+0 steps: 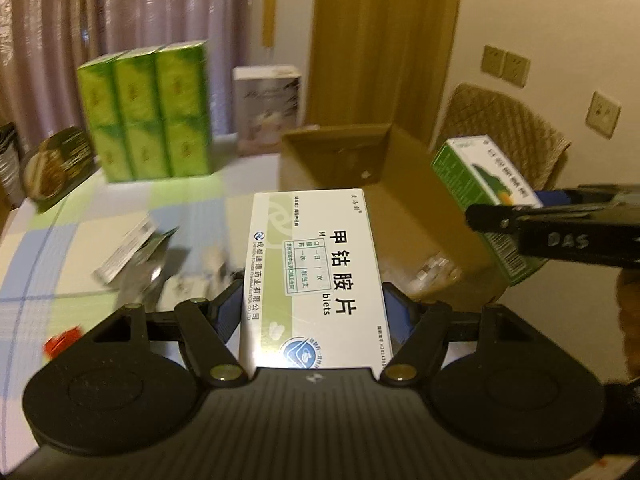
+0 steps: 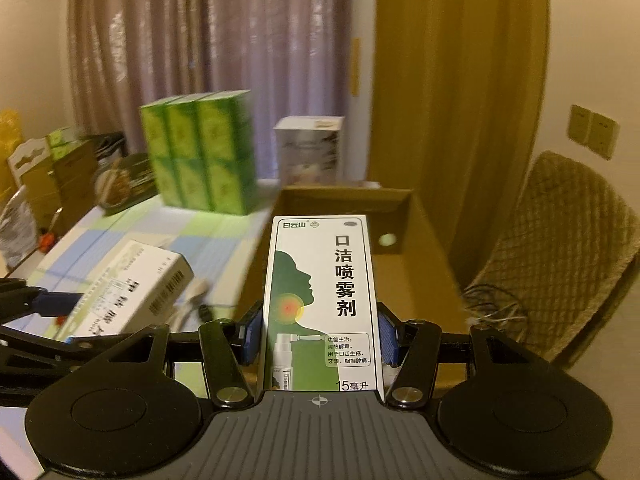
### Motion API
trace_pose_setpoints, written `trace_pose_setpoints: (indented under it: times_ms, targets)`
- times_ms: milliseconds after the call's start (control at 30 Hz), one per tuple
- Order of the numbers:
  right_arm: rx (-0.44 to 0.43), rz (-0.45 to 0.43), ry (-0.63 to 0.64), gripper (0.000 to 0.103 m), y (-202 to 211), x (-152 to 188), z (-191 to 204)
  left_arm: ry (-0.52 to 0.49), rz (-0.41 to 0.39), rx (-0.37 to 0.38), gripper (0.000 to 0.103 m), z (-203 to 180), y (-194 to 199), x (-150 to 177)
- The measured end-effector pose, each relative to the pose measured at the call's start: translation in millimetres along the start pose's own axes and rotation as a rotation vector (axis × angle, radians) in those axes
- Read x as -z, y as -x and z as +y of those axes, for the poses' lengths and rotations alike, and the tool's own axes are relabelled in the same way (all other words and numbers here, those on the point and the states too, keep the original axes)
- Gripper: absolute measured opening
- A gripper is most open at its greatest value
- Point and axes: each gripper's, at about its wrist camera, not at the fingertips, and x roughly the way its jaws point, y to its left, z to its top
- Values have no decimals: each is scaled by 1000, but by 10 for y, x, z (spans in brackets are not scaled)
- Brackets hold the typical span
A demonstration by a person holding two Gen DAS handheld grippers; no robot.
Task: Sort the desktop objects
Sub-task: 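Carry both medicine boxes over the cardboard box with both tools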
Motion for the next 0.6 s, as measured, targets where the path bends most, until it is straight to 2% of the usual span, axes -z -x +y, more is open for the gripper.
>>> trace_pose_setpoints:
  times_ms: [267, 600]
  targets:
    - [25, 28, -55, 53, -330, -92, -528, -2, 3, 67, 68, -329, -462, -353]
    - [13, 64, -106, 53, -617, -54, -776, 6, 38, 82, 68, -498, -908, -477]
